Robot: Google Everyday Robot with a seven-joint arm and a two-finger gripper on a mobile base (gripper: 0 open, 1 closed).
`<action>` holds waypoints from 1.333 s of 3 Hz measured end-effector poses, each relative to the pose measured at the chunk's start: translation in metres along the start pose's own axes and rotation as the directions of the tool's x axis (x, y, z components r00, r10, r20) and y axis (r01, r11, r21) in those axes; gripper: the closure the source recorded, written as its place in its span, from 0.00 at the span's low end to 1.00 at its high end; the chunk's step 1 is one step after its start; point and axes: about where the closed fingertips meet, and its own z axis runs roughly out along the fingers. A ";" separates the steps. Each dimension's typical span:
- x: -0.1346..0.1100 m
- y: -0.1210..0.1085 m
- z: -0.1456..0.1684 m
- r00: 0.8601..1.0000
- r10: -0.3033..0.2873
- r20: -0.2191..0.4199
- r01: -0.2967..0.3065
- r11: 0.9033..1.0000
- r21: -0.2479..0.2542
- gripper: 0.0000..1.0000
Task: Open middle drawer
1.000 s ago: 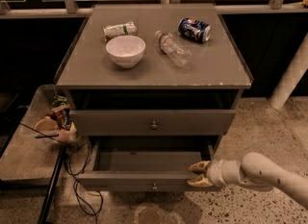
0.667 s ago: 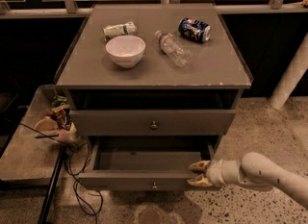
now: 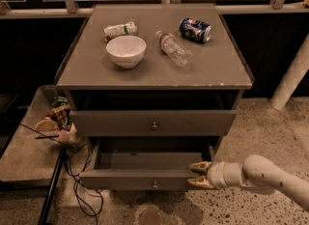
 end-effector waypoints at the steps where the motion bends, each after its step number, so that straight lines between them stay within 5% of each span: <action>1: 0.002 0.024 -0.024 0.999 -0.013 0.040 0.012 1.000 0.015 0.82; 2: 0.016 0.059 -0.059 0.997 -0.016 0.078 0.012 0.999 0.045 1.00; 3: 0.030 0.102 -0.087 0.996 -0.039 0.085 0.034 0.998 0.060 1.00; 4: 0.034 0.106 -0.092 0.996 -0.034 0.082 0.028 0.997 0.071 0.82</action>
Offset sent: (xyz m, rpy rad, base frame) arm -0.1491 -0.0779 0.0212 0.1084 -0.1098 -0.0468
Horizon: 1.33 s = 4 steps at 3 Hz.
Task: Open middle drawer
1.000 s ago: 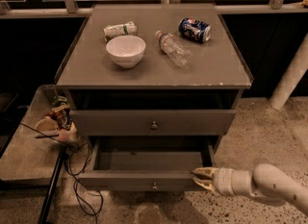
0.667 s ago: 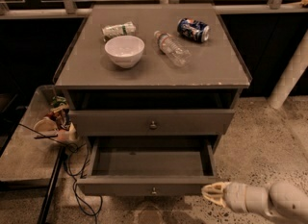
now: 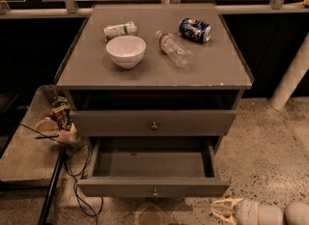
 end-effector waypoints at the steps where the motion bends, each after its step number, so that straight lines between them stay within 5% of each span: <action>1: -0.030 -0.035 0.025 0.997 -0.076 -0.021 0.076 0.997 -0.018 0.58; 3: -0.044 -0.037 0.045 0.995 -0.103 -0.005 0.102 0.993 -0.056 0.12; 4: -0.043 -0.036 0.044 0.994 -0.105 -0.009 0.104 0.993 -0.056 0.00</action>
Offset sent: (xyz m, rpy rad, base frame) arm 0.0258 0.0159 0.0116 -0.0307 -0.0232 0.0317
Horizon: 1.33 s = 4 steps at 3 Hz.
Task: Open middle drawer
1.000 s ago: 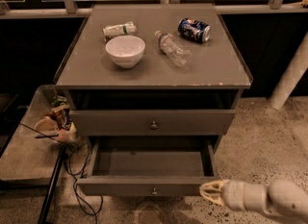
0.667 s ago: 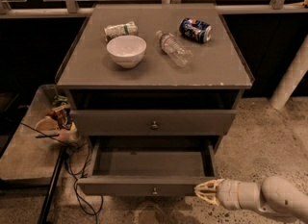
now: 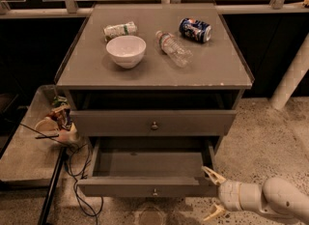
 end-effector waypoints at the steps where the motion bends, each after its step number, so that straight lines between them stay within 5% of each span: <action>1: 0.001 -0.006 0.009 0.999 -0.026 -0.018 0.026 1.000 -0.004 0.00; 4: 0.037 -0.014 0.052 0.997 0.024 -0.074 -0.027 0.999 -0.035 0.00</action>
Offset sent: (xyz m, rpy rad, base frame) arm 0.0274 0.0052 -0.0357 -0.0699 0.0212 -0.0101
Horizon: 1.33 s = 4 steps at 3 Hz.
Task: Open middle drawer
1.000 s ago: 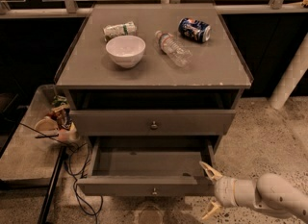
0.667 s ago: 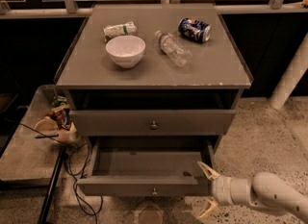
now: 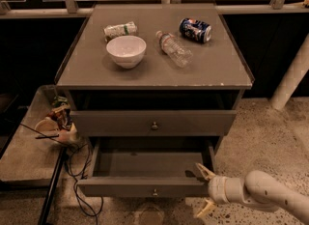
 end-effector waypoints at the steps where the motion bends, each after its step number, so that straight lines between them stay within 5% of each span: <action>1: 0.000 0.000 0.000 1.000 0.000 0.000 0.000 1.000 0.000 0.19; 3: -0.003 -0.001 -0.023 0.999 -0.025 -0.028 0.025 0.999 0.028 0.66; 4: 0.001 0.021 -0.058 0.998 -0.047 -0.034 0.048 0.997 0.055 0.88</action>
Offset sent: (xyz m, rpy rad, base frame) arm 0.0000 0.0000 0.0000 0.0000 0.0000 0.0000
